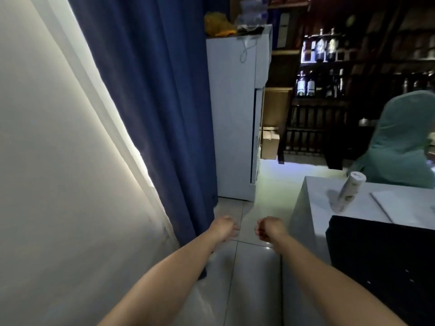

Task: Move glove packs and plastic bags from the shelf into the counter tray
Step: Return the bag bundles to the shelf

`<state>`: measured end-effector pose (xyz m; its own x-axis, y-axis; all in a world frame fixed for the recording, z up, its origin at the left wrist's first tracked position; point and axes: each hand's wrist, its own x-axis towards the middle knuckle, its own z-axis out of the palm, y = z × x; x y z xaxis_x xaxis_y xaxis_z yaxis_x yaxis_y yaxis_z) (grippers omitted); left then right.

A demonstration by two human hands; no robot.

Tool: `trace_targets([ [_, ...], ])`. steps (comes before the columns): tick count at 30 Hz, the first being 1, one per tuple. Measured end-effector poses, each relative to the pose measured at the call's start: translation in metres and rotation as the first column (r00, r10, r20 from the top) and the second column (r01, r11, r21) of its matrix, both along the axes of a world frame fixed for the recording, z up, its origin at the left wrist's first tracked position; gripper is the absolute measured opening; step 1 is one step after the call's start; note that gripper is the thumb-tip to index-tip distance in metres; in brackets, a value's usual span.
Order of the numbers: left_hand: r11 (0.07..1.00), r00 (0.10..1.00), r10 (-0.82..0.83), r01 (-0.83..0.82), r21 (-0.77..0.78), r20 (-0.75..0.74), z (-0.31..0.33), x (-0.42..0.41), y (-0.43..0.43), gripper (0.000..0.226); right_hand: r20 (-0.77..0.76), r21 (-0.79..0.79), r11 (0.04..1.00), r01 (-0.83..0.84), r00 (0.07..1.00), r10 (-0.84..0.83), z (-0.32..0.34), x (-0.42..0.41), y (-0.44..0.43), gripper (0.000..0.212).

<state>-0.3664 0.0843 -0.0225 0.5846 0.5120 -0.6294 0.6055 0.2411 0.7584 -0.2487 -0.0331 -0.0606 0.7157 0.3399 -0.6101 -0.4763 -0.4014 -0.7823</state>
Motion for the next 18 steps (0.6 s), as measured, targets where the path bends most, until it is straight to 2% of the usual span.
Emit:
trace_targets([
  [5, 0.991, 0.991, -0.13, 0.13, 0.004, 0.004, -0.016, 0.059, 0.07, 0.011, -0.038, -0.052, 0.995, 0.084, 0.996, -0.086, -0.008, 0.043, 0.036, 0.01],
  [8, 0.982, 0.982, -0.189, 0.188, 0.02, 0.03, -0.026, 0.091, 0.1, 0.021, -0.055, -0.056, 0.991, 0.119, 0.991, -0.122, -0.009, 0.064, 0.048, 0.009],
  [13, 0.962, 0.962, -0.273, 0.273, 0.032, 0.01, -0.036, 0.16, 0.132, 0.021, -0.037, -0.046, 0.982, 0.182, 0.982, -0.184, -0.007, 0.114, 0.066, 0.009],
  [18, 0.945, 0.946, -0.325, 0.324, 0.052, 0.004, -0.037, 0.246, 0.157, 0.018, 0.046, -0.056, 0.978, 0.199, 0.979, -0.197, -0.012, 0.192, 0.093, 0.011],
])
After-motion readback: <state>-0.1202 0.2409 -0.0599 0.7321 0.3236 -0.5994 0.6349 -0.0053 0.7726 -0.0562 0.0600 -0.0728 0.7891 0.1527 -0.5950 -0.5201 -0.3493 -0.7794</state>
